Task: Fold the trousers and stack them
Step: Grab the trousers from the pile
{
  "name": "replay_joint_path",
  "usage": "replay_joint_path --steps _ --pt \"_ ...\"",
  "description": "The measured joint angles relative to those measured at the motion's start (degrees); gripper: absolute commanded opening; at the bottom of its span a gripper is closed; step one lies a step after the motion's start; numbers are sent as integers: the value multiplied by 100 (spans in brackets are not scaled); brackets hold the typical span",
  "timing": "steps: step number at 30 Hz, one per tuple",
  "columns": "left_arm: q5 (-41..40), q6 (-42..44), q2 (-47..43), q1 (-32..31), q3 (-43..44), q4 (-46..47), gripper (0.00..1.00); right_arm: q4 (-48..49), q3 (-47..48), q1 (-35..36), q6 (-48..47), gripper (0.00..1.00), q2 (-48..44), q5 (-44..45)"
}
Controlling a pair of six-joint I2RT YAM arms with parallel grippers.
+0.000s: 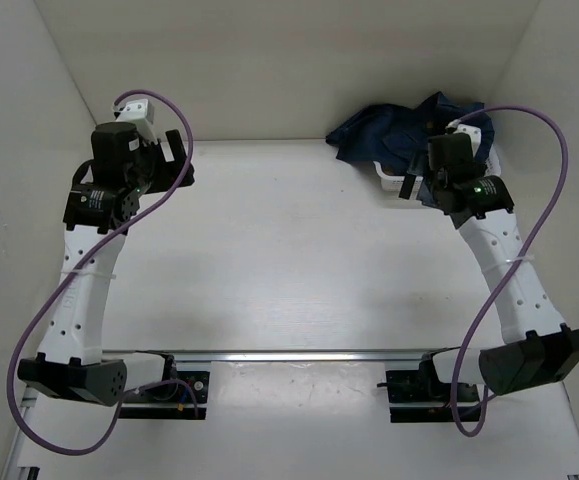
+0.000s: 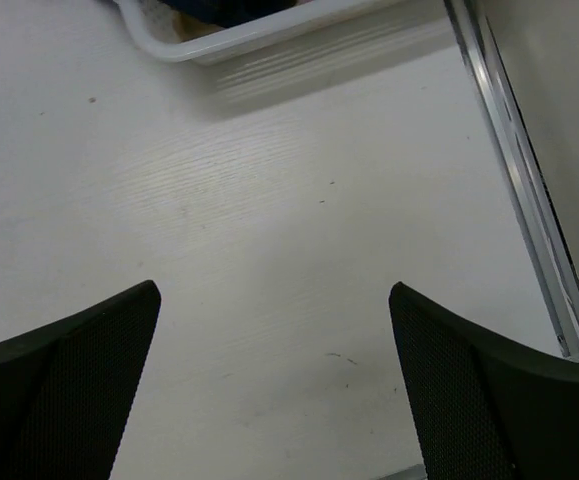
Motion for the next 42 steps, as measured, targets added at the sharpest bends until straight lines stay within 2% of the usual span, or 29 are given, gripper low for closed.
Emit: replay_joint_path --steps 10,15,20,30,32,34,36,38,39,40,41,42 --pt "101 -20 120 0 0 -20 100 -101 -37 -909 46 100 37 57" --pt "101 -17 179 0 2 -35 100 -136 435 -1749 105 100 621 -125" --pt "101 -26 234 0 28 -37 100 -46 1705 -2256 24 100 1954 -737" --pt "83 -151 852 0 415 -63 100 26 4752 -2361 4 100 5012 -1698" --pt "103 -175 981 0 514 -79 100 28 5342 -2371 24 96 5600 -1812" --pt "133 -197 1130 0 627 -74 100 83 5943 -2393 120 83 6288 -1991" --pt "142 -203 1211 0 643 -76 100 192 6061 -2420 195 76 6612 -2149" --pt "144 -199 1279 0 649 -76 100 330 6046 -2452 260 55 6828 -2330" --pt "144 -199 1311 0 649 -79 100 442 6030 -2470 304 41 6918 -2439" --pt "144 -197 1333 0 649 -79 100 549 5991 -2483 299 16 6957 -2535" --pt "144 -197 1349 0 649 -81 100 629 5945 -2494 260 3 6961 -2597" --pt "144 -197 1349 0 649 -81 100 684 5939 -2492 254 0 6961 -2640"
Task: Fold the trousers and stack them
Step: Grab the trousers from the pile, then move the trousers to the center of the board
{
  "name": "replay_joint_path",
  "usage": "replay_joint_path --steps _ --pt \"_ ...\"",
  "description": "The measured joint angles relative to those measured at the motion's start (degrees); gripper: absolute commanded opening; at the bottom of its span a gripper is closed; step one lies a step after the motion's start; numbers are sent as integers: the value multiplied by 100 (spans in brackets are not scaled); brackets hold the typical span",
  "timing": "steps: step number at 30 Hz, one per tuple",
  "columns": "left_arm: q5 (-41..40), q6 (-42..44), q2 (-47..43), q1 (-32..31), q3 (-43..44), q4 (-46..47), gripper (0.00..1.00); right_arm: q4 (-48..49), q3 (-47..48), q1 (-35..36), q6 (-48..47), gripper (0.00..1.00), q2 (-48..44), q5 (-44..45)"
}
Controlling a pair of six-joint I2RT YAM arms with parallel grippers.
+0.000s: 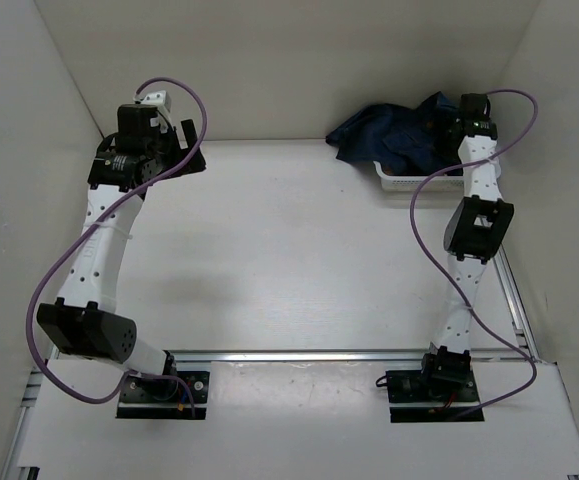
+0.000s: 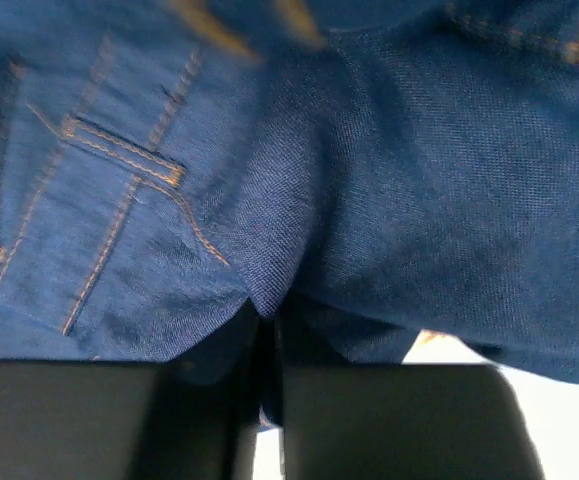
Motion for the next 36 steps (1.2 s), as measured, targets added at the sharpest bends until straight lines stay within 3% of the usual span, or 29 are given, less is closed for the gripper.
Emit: replay_joint_path --steps 7,12,15,19,23,27,29,30,31,33,36 --pt "133 -17 4 0 0 2 100 295 -42 72 -136 0 -509 -72" --pt "557 -61 -17 2 0 0 100 317 -164 365 -332 0 -1947 -533" --pt "706 -122 -105 17 42 -35 100 446 -179 905 -483 0 -3126 -680" --pt "866 -306 -330 205 105 -138 100 804 -424 2282 -658 0 -4723 -970" --pt "1021 -492 -632 688 151 -376 100 1123 -1729 3646 -822 0 -6220 -1036" --pt "1056 -643 -992 1084 151 -638 100 1244 -4142 4376 -778 1 -7541 -450" --pt "1067 -688 -1217 1196 105 -699 100 1165 -5246 4345 -525 66 -7737 -125" --pt "1078 -706 -1349 1237 35 -719 100 1152 -5783 4225 -413 91 -7750 -13" --pt "1123 -710 -1486 1263 -52 -758 100 1045 -6325 4006 -315 100 -7696 118" --pt "1268 -693 -1652 1285 -201 -787 100 640 -7082 3486 -177 100 -7305 400" --pt "1423 -651 -1764 1235 -560 -800 100 66 -7488 3040 -39 100 -7031 745"
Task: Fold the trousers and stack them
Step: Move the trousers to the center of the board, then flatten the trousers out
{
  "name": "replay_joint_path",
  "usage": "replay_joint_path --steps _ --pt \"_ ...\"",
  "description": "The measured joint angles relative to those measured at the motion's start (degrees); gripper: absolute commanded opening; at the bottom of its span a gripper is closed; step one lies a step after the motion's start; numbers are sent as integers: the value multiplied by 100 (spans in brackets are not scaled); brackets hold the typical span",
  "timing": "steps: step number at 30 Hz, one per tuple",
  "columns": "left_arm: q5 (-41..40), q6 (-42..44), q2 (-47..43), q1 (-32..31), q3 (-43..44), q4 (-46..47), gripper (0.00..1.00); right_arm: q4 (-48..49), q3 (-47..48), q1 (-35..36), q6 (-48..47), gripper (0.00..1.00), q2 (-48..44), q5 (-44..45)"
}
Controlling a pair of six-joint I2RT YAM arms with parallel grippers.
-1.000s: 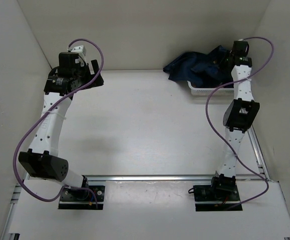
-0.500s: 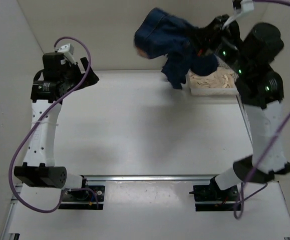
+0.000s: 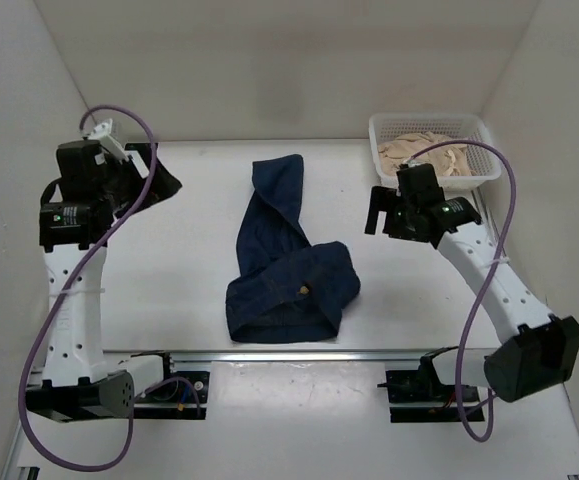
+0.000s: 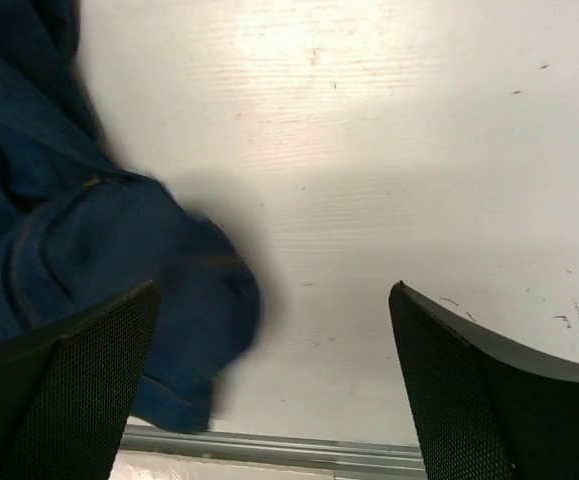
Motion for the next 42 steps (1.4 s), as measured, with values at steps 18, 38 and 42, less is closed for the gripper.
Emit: replay_joint_path --steps 18,38,42 --pt "758 -1176 -203 -2177 -4824 686 100 -289 -1200 2347 1561 100 -308 48" --pt "280 -1453 1749 -3126 -2616 798 10 -103 -894 1519 1626 1 1023 -802" --pt "-297 -1156 2319 -2391 776 -127 10 -498 3121 1217 603 1 2892 -492"
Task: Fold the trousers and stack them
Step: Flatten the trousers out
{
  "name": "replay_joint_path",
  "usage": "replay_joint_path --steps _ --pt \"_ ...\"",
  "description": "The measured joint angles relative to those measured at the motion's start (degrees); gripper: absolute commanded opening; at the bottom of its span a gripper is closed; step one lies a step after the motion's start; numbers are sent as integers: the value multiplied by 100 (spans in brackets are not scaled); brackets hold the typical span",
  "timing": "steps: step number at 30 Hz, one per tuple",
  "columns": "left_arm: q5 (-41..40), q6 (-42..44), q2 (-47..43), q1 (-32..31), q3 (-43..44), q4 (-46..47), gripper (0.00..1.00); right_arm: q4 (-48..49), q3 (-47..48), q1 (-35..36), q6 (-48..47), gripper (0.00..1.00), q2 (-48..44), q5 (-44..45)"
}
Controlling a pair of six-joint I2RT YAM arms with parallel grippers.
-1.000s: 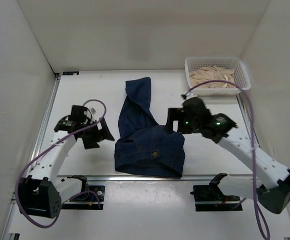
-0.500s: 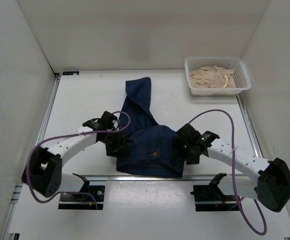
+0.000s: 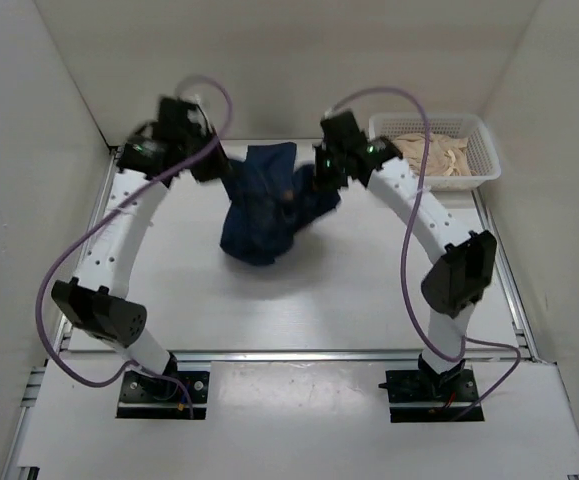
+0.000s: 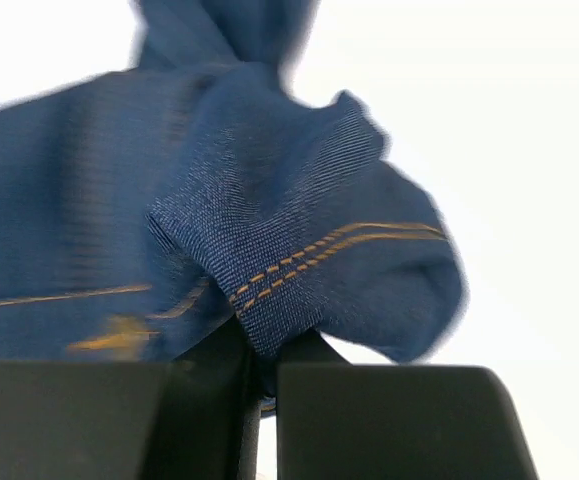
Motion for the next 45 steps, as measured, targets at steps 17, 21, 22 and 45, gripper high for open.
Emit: replay_joint_path --steps 17,21,22,45 --pt "264 -243 -1832 -2085 -804 1381 74 686 -1956 -2302 -254 99 -3595 723" --pt "343 -308 -127 -2894 -872 1480 100 319 -2758 -4070 -229 99 -3263 623" --pt "356 -304 116 -2933 -866 1419 98 234 -2857 -4295 -223 99 -3259 592" --pt "-199 122 3211 146 1351 697 100 817 -7215 -2863 2374 89 -5421 -2114"
